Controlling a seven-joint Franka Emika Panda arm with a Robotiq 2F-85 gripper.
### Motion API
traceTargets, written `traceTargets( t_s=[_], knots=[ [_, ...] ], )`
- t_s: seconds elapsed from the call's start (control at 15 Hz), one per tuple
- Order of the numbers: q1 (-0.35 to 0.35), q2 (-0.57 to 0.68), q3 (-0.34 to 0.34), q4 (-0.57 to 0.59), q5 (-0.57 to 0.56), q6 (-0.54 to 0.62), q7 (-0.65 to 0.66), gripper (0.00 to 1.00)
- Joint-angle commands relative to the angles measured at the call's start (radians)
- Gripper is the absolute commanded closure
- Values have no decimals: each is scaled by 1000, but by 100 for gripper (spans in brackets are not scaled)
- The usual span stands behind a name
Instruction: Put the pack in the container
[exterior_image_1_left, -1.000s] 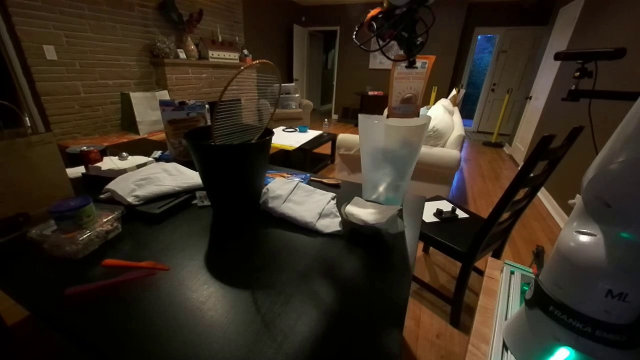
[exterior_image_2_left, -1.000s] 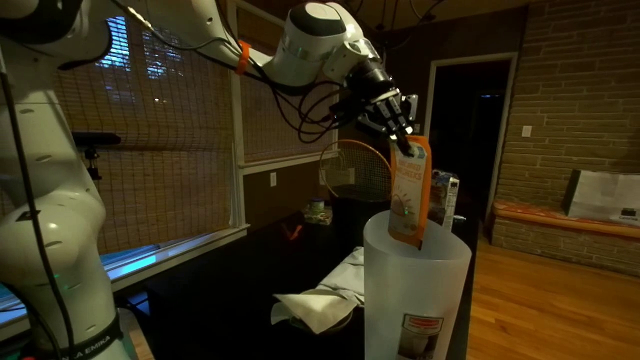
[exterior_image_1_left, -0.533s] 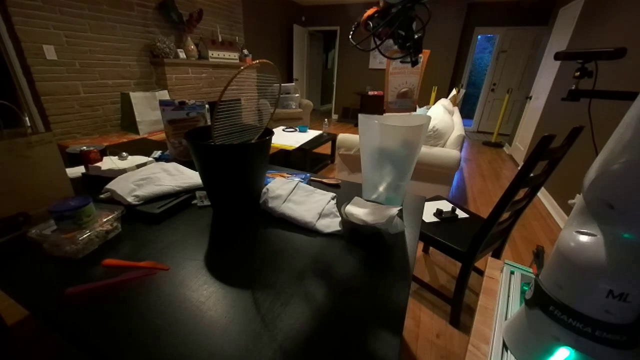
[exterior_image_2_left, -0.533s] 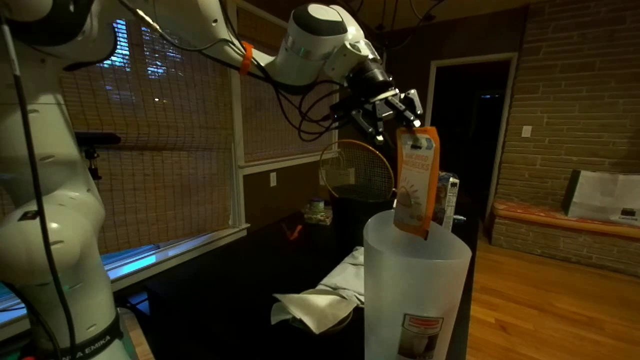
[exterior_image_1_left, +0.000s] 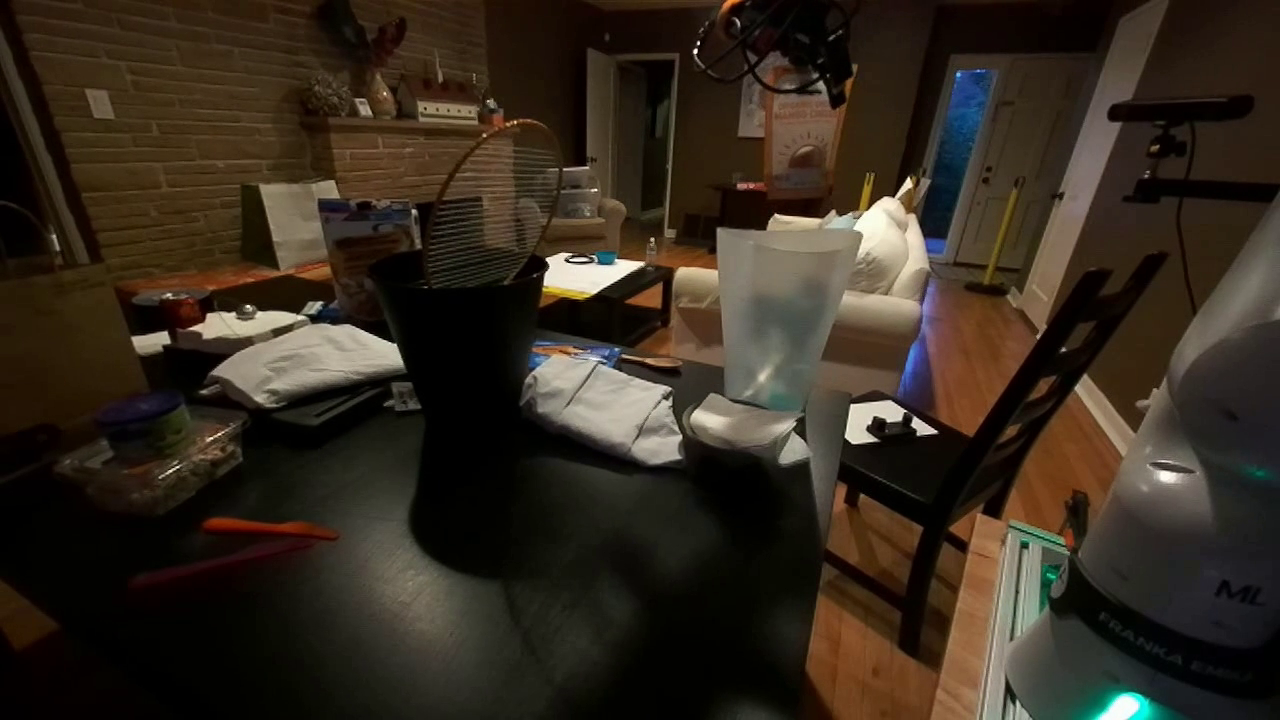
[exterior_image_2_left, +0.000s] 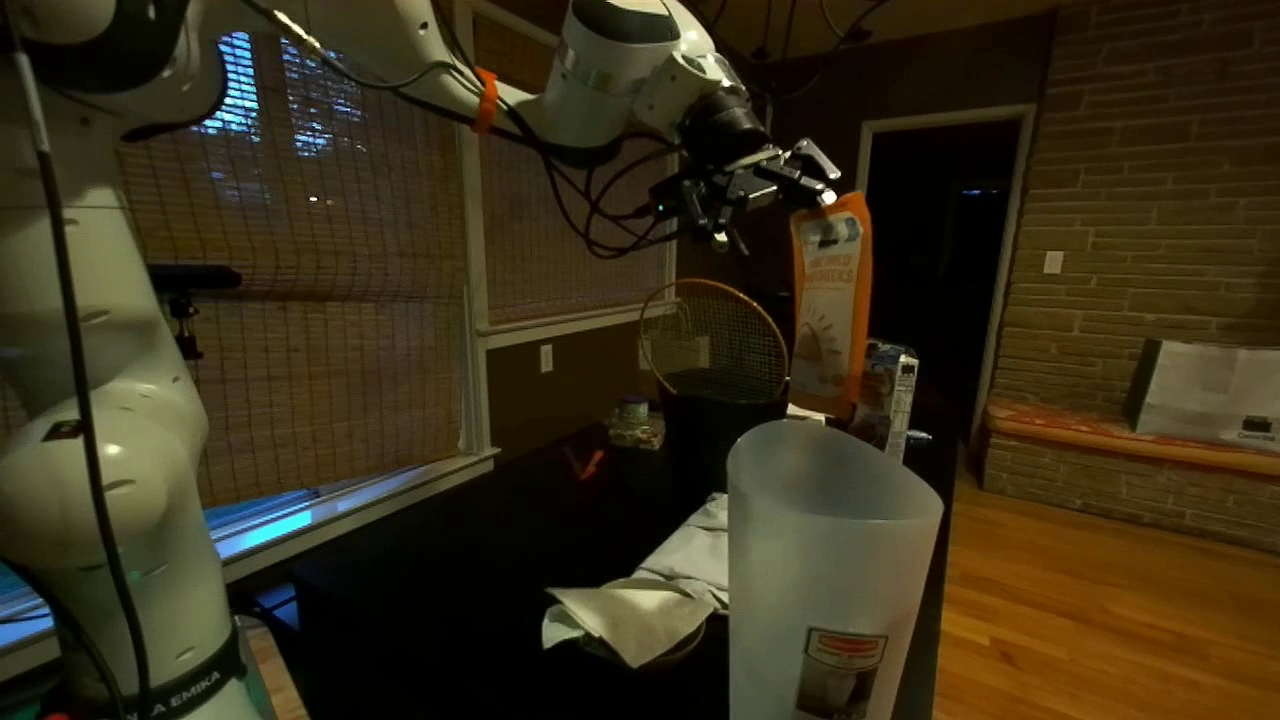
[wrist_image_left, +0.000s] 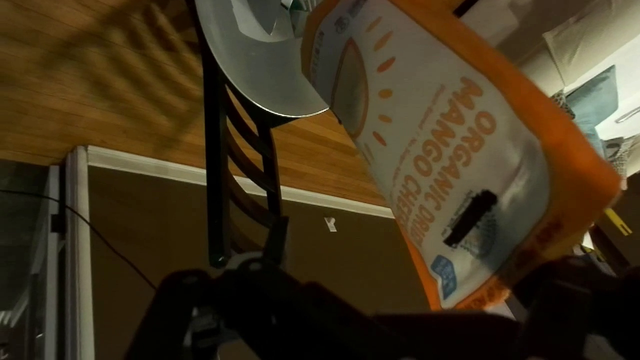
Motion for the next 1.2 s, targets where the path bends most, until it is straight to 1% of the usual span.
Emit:
traceTargets(
  t_s=[0.0,0.07,0.13,0.2,0.27,0.33,0.4,0.47,0.53,0.8,0.87,1.07,1.13],
  knots=[
    [7,10,1,2,-36,-86,2,0],
    [10,11,4,-11,-49,-128,-16,0],
    [12,11,4,-30,-58,-146,-9,0],
    [14,20,5,-57,-90,-150,28,0],
    [14,33,2,-80,-98,-161,45,0],
    [18,20,-5,-104,-54,-121,40,0],
    [20,26,-10,-111,-11,-112,24,0],
    [19,42,-14,-106,23,-128,-20,0],
    [19,47,-15,-112,53,-126,-27,0],
    [18,56,-16,-104,102,-129,-50,0],
    [21,43,-14,-102,125,-122,-74,0],
    [41,-29,2,-83,184,-98,-202,0],
    [30,33,-3,-84,135,-112,-133,0]
  ],
)
